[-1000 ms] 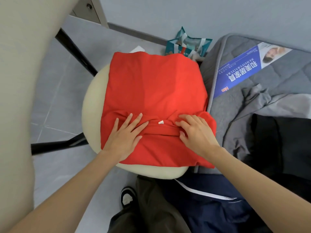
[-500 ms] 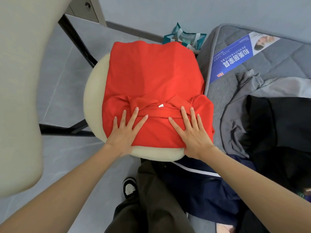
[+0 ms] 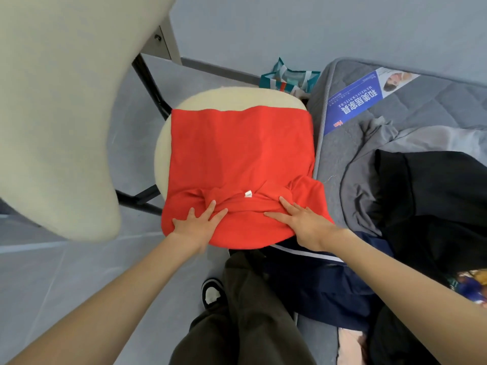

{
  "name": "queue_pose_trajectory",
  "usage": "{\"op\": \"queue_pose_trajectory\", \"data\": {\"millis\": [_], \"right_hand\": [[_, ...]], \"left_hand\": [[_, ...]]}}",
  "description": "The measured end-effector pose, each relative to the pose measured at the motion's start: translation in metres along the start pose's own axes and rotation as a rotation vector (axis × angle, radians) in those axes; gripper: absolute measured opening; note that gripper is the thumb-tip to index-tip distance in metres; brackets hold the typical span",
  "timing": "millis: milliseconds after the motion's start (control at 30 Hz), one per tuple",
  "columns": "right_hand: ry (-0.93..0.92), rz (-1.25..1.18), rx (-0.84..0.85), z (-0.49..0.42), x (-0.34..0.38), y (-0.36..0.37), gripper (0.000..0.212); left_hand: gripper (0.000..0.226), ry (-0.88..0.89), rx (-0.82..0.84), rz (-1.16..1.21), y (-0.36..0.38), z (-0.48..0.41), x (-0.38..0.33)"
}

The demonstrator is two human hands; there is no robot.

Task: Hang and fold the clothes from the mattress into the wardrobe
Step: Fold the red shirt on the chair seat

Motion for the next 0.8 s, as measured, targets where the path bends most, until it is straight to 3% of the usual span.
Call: {"op": "queue_pose_trajectory", "data": {"millis": [100,200,433,600,733,800], "right_hand": [[-0.001,-0.135,0.037,0.01,0.009,-0.001,0.086],[0.002,-0.242,0.013,0.009,0.012,-0.017,0.081],[0.038,-0.276,-0.09,-0.005,0.003,-0.104,0.069],[0.112,-0.139,-0.335,-0.033,-0.023,-0.185,0.057],[0.149,-0.089,-0.57,-0.061,-0.038,-0.229,0.056],[0.133,-0.016,-0.742,-0.072,-0.042,-0.237,0.057]], "left_hand": [[0.084,0.041,-0.003,0.041,0.001,0.015,0.001],[0.072,0.031,-0.134,0.076,-0.024,0.021,0.011],[0.05,-0.145,-0.324,0.152,-0.114,0.009,0.057],[0.028,-0.252,-0.513,0.212,-0.179,-0.014,0.102],[0.033,-0.335,-0.584,0.284,-0.204,-0.051,0.133],[0.042,-0.409,-0.736,0.339,-0.211,-0.059,0.144]]}}
Point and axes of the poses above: each hand's wrist, its own z-axis away from the middle knuckle, its own y-axis out of the palm, x = y × z, the point moved 10 cm from there along -z, towards the middle knuckle, and after that the axes turned 7 degrees about -z, right-handed, at the moved point
